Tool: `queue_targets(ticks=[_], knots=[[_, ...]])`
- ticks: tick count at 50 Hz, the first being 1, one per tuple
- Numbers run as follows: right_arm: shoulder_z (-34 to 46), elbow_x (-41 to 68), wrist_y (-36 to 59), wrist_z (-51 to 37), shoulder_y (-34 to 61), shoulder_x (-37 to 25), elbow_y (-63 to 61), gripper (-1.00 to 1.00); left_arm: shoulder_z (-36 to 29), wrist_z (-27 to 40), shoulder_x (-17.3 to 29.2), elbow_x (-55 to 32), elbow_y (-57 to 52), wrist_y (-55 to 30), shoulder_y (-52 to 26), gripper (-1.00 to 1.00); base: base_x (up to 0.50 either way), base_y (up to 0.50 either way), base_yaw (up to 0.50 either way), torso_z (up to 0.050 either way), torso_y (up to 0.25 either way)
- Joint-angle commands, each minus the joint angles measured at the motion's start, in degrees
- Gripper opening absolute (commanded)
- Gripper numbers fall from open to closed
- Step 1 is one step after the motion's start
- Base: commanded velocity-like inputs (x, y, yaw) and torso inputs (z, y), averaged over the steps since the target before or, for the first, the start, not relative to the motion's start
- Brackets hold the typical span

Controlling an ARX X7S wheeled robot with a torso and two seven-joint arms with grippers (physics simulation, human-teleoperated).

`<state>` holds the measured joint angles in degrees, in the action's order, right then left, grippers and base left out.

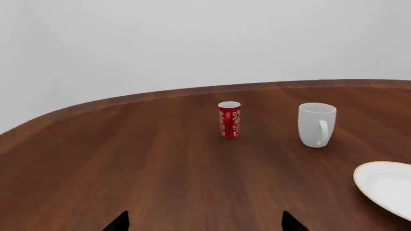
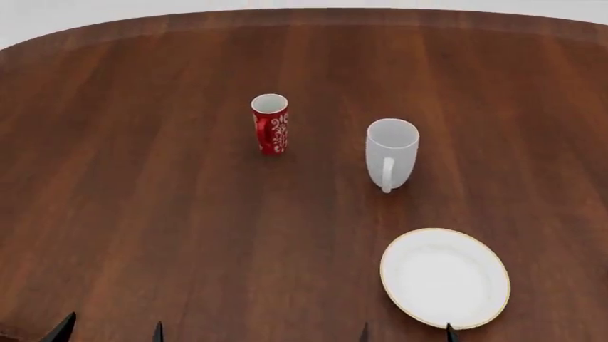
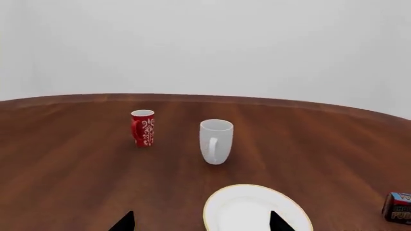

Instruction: Put the white mug on the plate.

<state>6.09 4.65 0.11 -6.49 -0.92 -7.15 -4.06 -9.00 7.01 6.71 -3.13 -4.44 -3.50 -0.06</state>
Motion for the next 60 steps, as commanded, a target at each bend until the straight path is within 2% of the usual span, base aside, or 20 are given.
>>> queue_targets(ticks=[1,7,8,60], knots=[[0.0,1.3,2.5,-0.9,0.5,-0.5,-0.7,1.00,-0.4,0.9,0.7,-0.5,-0.2,-1.2,-0.3,1.00,0.00,-0.02,0.00,0.000,0.000],[-0.1,0.6,1.8,-1.9,0.4,-1.1,-1.1,1.00,-0.6,1.4,0.9,-0.7,-1.1,-2.2,-0.6,1.00,0.00,-0.01,0.00,0.000,0.000],[-0.2,0.4,-0.6,-1.9,0.0,-1.1,-1.1,1.00,-0.7,1.4,0.9,-0.7,-0.9,-2.1,-0.6,1.00,0.00,0.00,0.00,0.000,0.000],[2.6,-0.9,0.7,-4.9,-0.1,-3.4,-2.6,1.00,-3.1,3.8,2.9,-2.4,-3.7,-3.1,-0.2,1.00,0.50,0.00,0.00,0.000,0.000]])
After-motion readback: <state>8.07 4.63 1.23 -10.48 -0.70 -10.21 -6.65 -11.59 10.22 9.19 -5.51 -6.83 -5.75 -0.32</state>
